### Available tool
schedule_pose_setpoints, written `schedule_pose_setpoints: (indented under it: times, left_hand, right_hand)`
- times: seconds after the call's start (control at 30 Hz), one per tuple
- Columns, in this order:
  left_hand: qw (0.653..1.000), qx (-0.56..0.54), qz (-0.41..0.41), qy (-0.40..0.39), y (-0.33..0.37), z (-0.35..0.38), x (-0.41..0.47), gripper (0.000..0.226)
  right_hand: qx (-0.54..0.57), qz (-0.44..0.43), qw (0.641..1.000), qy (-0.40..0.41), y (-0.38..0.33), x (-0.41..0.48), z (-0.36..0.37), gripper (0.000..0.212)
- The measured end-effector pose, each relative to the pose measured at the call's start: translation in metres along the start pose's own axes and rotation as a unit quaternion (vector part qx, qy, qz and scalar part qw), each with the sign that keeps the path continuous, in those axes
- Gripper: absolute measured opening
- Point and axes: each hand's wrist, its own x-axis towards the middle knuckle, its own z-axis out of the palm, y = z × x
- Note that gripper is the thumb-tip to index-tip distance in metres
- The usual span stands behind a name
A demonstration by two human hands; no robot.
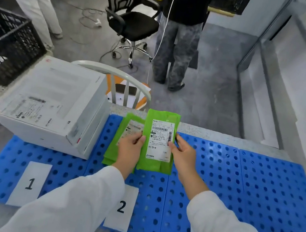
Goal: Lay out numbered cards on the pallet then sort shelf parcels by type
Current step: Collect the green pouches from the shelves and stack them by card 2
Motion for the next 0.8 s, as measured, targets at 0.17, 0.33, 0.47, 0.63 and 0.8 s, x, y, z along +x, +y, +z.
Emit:
schedule_pose_setpoints:
  times: [0.17,0.33,0.47,0.63,0.8]
  left_hand:
    - [0.999,0.038,-0.011,-0.029,-0.019,0.007,0.022,0.032]
    - [0.993,0.106,0.002,-0.049,-0.043,0.011,0.035,0.027]
    - [0.974,0.225,-0.008,-0.015,-0.057,0.019,0.048,0.032]
    - [0.954,0.3,-0.027,0.005,-0.053,0.027,0.051,0.029]
    - [0.961,0.275,-0.025,0.019,-0.052,0.026,0.05,0.014]
  right_hand:
    - [-0.028,0.028,0.999,0.005,0.025,0.021,0.004,0.044]
    - [-0.05,0.054,0.997,0.016,0.045,0.034,0.014,0.041]
    - [-0.063,0.071,0.995,0.029,0.059,0.04,0.023,0.039]
    - [-0.087,0.07,0.993,0.034,0.066,0.044,0.025,0.039]
    - [-0.123,0.072,0.989,0.041,0.069,0.044,0.028,0.036]
